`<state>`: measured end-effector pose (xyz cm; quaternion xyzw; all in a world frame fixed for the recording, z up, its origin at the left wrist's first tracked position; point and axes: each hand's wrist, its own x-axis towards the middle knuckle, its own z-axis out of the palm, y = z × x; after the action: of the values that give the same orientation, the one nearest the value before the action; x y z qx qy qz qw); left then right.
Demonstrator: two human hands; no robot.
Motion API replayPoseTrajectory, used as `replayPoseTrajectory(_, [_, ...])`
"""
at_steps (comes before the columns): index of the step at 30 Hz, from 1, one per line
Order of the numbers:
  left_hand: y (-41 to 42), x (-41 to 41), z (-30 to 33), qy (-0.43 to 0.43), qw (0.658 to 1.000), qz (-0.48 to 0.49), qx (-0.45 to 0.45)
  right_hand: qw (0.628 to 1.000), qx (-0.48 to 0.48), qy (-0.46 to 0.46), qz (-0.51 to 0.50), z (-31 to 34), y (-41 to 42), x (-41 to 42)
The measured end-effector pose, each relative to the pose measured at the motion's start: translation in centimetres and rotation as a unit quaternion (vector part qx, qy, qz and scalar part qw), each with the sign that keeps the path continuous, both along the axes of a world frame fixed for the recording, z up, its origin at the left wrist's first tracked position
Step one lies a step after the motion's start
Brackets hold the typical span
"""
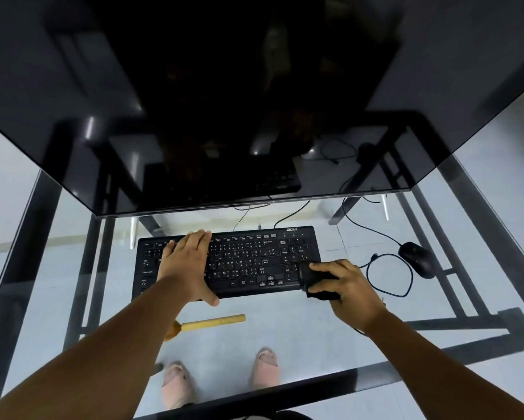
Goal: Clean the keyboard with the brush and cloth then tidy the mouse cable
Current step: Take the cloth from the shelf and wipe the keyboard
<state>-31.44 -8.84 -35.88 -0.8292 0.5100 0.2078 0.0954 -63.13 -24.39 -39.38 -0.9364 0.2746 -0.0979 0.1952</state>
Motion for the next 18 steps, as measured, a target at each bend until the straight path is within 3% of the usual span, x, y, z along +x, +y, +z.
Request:
replayPoseTrajectory(8, [-0.1, -0.1, 0.4, 0.005, 1.000, 0.008, -0.002, 0.998, 0.010, -0.010, 0.058, -0.3, 0.9, 1.7])
replayPoseTrajectory(12, [-0.1, -0.2, 0.5, 0.008, 1.000, 0.012, -0.004, 0.994, 0.029, -0.071, -0.077, -0.7, -0.8, 0.0])
replayPoseTrajectory(15, [-0.1, -0.3, 0.5, 0.010, 1.000, 0.014, -0.005, 0.971, 0.061, -0.103, -0.205, -1.0, -1.8, 2.1])
replayPoseTrajectory(18, [-0.1, -0.2, 0.5, 0.010, 1.000, 0.016, -0.009, 0.959, 0.074, -0.099, -0.254, -0.6, -2.2, 6.0])
